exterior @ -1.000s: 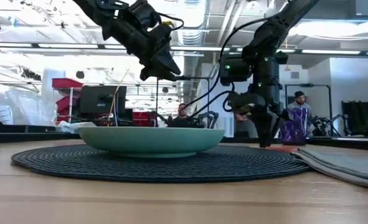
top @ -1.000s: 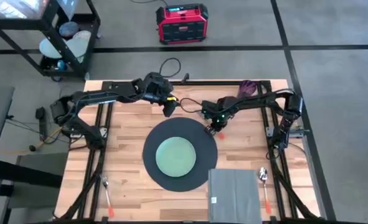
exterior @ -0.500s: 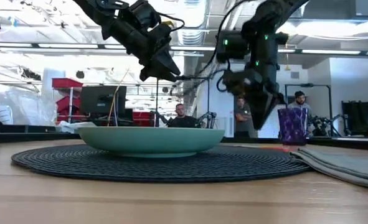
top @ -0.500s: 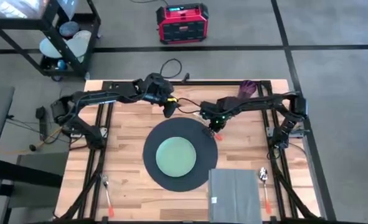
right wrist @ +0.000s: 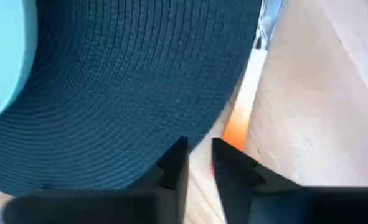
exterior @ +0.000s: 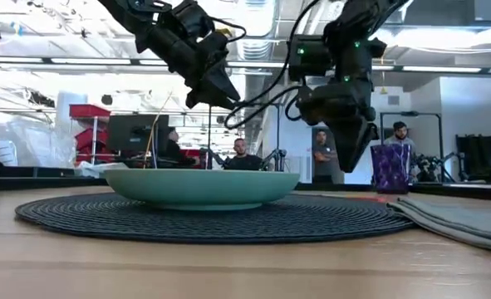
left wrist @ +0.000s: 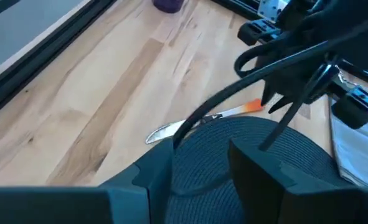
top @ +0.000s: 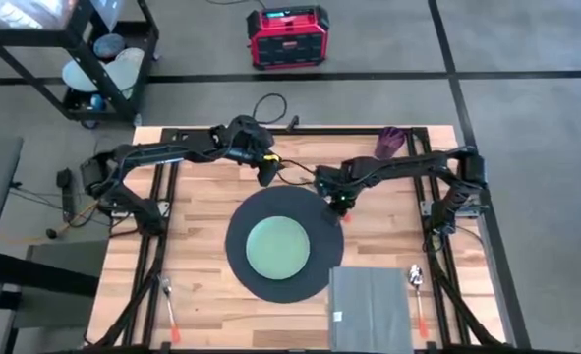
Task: Set table place
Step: Put the orange knife on the blue placemat to the right of the green plate
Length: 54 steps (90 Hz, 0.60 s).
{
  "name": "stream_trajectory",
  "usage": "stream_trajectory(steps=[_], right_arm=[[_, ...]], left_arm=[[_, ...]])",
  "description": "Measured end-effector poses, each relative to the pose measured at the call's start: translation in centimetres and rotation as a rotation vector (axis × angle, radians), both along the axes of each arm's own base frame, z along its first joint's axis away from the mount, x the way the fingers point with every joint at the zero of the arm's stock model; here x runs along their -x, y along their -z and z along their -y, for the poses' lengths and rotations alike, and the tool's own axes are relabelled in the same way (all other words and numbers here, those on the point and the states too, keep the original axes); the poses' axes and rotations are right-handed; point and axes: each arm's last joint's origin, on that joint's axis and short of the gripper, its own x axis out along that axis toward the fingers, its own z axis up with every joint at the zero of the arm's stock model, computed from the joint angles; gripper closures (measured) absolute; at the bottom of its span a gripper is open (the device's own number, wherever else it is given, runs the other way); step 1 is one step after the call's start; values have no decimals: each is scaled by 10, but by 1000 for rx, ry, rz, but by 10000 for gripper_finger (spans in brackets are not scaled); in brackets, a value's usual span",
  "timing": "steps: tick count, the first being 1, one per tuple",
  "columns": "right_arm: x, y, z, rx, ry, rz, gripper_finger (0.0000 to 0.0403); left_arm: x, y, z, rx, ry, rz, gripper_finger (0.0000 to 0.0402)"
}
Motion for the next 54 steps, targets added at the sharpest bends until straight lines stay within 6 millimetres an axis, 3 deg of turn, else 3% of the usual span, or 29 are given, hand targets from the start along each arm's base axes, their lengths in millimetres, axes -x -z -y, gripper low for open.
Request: stream_trajectory(steps=[17, 28, 42, 54], right_arm=[[-1, 14, 7, -35, 18, -52, 233], [0, 25, 8, -3, 8, -124, 200], [-1, 40, 11, 7, 14, -185, 193], [-2, 50, 11, 10, 21, -230, 212]], left_arm=[[0, 0, 0, -2, 2, -1, 263], [0, 0, 0, -5, 5, -1, 263], [0, 0, 0, -8, 8, -2, 263], [0, 0, 0, -8, 8, -3, 263]])
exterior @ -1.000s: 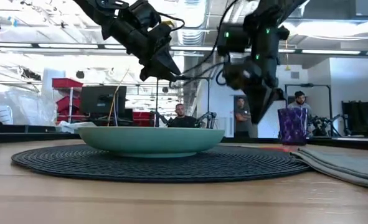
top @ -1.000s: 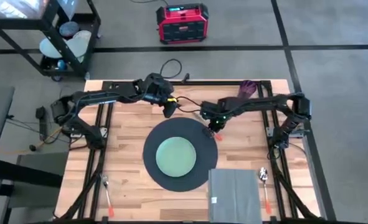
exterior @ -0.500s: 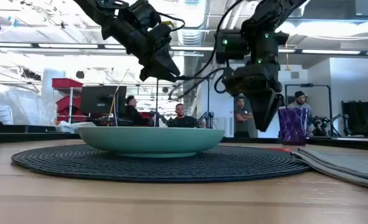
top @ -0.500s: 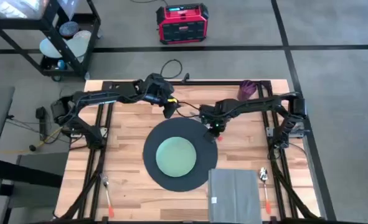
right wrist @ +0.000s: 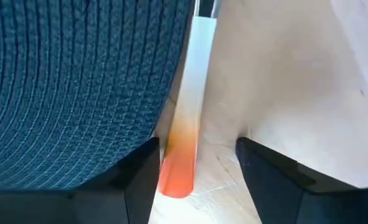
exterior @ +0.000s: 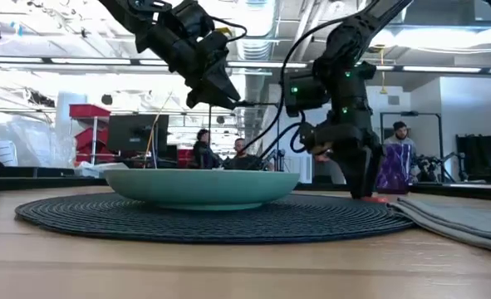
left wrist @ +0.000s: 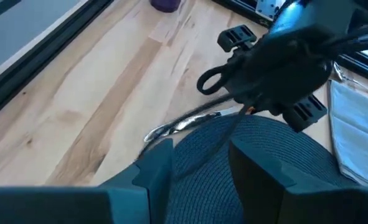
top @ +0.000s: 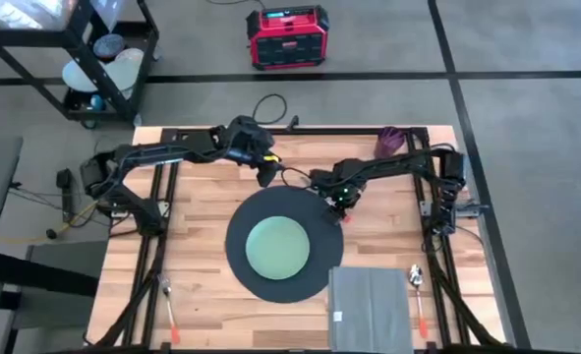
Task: Set table place
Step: Put the orange knife on the blue placemat to the right of the green plate
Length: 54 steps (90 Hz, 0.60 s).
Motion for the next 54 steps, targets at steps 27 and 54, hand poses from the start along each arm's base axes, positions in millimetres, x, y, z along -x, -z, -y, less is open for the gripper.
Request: stream_trajectory(steps=[27, 54], right_arm=[[2, 3, 0, -17, -2, -24, 380], [2, -6, 0, -15, -8, 3, 402]], left_arm=[[0, 0, 0, -9, 3, -7, 263], [0, 0, 0, -13, 5, -7, 263]])
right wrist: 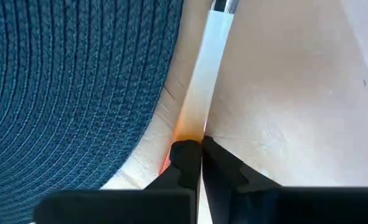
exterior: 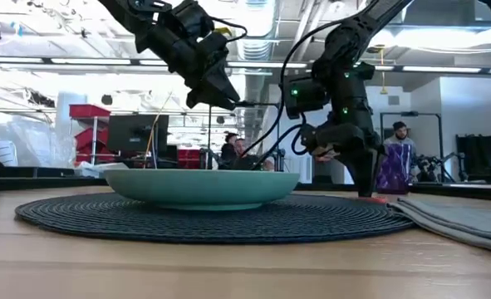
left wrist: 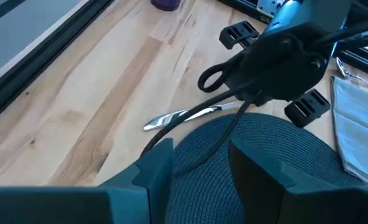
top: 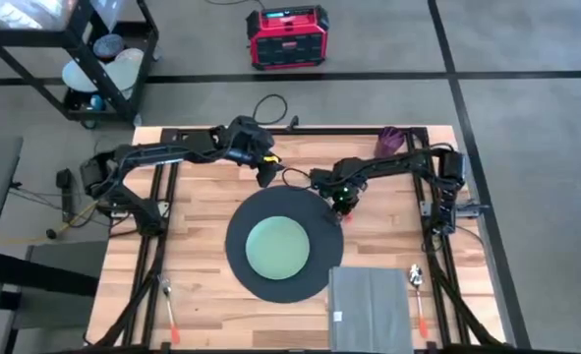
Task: Set table place
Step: Put the orange knife on the blue placemat to the right of the green plate
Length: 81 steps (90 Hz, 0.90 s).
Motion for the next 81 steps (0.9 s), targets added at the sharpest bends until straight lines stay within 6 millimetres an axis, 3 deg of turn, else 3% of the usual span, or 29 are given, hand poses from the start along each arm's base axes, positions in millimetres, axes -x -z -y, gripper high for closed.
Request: stream_trajectory(steps=[21, 39, 50, 62, 81], right_arm=[[-1, -52, -7, 40, 56, 165, 402], [-1, -79, -25, 71, 28, 258, 403], [1, -77, -26, 140, -37, 230, 398], [-1, -63, -17, 103, -61, 179, 379], [-6, -39, -9, 38, -48, 105, 334]], left_arm=[[0, 0, 0, -12, 9, -2, 263], [1, 1, 1, 27, -7, -11, 263], [6, 9, 9, 92, 17, -110, 263], [10, 16, 24, 144, 165, -194, 263], [-5, 10, 45, 35, 297, -116, 264]])
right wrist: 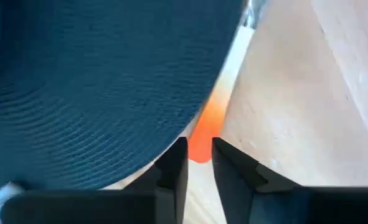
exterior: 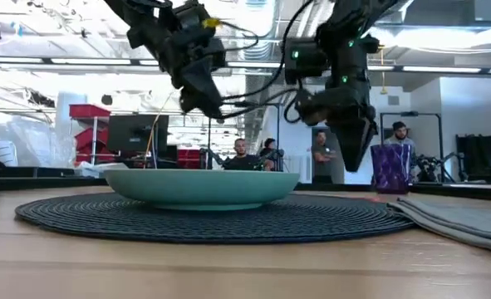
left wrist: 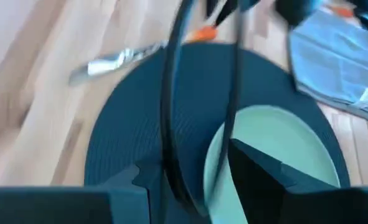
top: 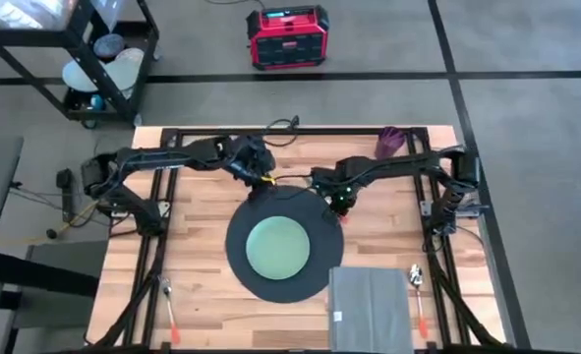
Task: Set table place
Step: Put the orange knife on the blue placemat to the right of the green plate
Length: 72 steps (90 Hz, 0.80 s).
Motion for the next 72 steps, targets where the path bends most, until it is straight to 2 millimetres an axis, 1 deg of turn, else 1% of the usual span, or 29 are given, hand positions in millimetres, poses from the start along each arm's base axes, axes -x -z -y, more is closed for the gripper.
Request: stream_trajectory(steps=[9, 16, 21, 34, 41, 46, 54, 63, 72], right_arm=[[0, 2, 3, 6, -5, -7, 331], [1, 1, 4, 7, -6, -7, 331], [3, -2, 6, 11, -1, -3, 331], [12, -22, 6, 28, -11, 33, 331], [21, -34, 4, 51, -24, 18, 331], [29, -42, 0, 93, -53, -16, 331], [36, -48, 2, 170, -78, -52, 331], [33, -37, 6, 161, -84, -13, 331], [31, -23, 8, 101, -41, 24, 332]], left_arm=[[-6, -2, 6, -35, 49, 45, 275], [-12, 4, 5, -38, 62, 50, 291], [-16, 14, 2, -19, 68, 28, 308], [-27, 41, -8, 32, 91, -14, 365], [-30, 47, -14, 56, 66, -19, 392], [-31, 42, -17, 105, 62, 10, 397], [-34, 26, -24, 159, 66, 115, 390], [-44, -4, -30, 143, 35, 282, 387], [-50, -24, -32, 141, 39, 342, 386]])
